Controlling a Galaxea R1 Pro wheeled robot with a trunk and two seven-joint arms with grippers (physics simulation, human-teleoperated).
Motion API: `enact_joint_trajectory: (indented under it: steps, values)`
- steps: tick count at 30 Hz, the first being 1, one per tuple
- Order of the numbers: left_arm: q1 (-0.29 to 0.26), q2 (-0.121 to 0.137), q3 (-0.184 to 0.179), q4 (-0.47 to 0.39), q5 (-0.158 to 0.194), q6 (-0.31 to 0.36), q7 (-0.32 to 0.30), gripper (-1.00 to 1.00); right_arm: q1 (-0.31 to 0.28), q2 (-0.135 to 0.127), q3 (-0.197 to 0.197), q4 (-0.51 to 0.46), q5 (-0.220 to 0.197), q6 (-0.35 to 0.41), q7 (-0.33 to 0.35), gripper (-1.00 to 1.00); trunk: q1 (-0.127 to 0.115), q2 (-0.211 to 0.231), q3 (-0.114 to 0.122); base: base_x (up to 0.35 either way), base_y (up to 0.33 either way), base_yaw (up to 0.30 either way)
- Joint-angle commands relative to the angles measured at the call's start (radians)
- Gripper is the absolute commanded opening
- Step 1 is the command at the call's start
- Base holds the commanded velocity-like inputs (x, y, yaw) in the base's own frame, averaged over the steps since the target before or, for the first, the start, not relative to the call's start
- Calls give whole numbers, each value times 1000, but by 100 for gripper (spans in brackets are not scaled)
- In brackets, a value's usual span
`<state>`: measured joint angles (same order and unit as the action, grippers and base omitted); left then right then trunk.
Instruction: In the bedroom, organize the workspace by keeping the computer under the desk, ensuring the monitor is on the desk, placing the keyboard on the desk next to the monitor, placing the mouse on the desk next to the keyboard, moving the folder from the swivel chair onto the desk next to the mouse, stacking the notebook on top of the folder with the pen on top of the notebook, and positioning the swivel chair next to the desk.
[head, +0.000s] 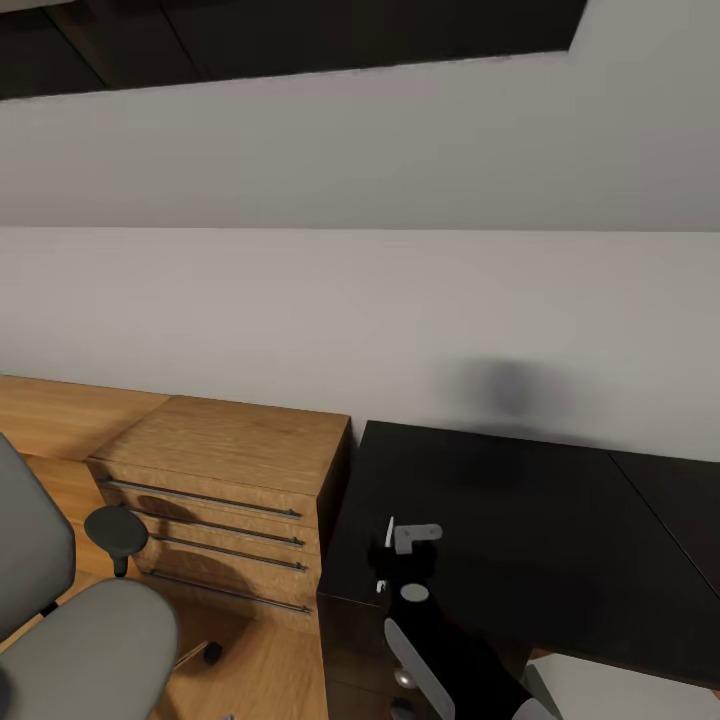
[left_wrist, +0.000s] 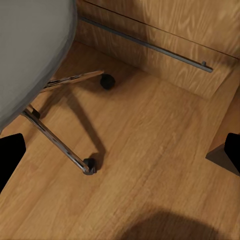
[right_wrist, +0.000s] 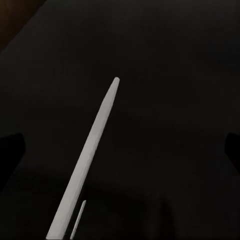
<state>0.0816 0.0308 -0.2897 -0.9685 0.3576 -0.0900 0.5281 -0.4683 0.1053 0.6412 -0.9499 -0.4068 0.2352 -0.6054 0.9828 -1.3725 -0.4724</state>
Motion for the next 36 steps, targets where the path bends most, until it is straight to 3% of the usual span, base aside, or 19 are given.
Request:
enact_joint_trajectory:
  steps: [1,4,11,18,21,36]
  values:
    - [0,1,-5,-1,11,-7,6,100,-1,-1,3,2,-5,5,-8,100,0,-1,-1,0,0,0]
    - [0,1,-5,-1,11,-6,6,100,-1,0,3,7,-6,14,-8,100,12,-22,-10,0,0,0]
    - [0,1,-5,-1,11,-5,6,100,-1,4,1,8,-10,44,-8,100,12,-22,-10,0,0,0]
    - [0,1,-5,-1,11,-5,6,100,-1,8,-1,8,-106,74,-8,100,15,-29,-13,0,0,0]
    - [0,1,-5,-2,11,-5,6,100,-1,8,-2,8,-116,78,-7,100,27,-50,-23,0,0,0]
    - [0,1,-5,-2,11,-5,6,100,-1,10,-2,22,-142,84,-10,100,27,-50,-23,0,0,0]
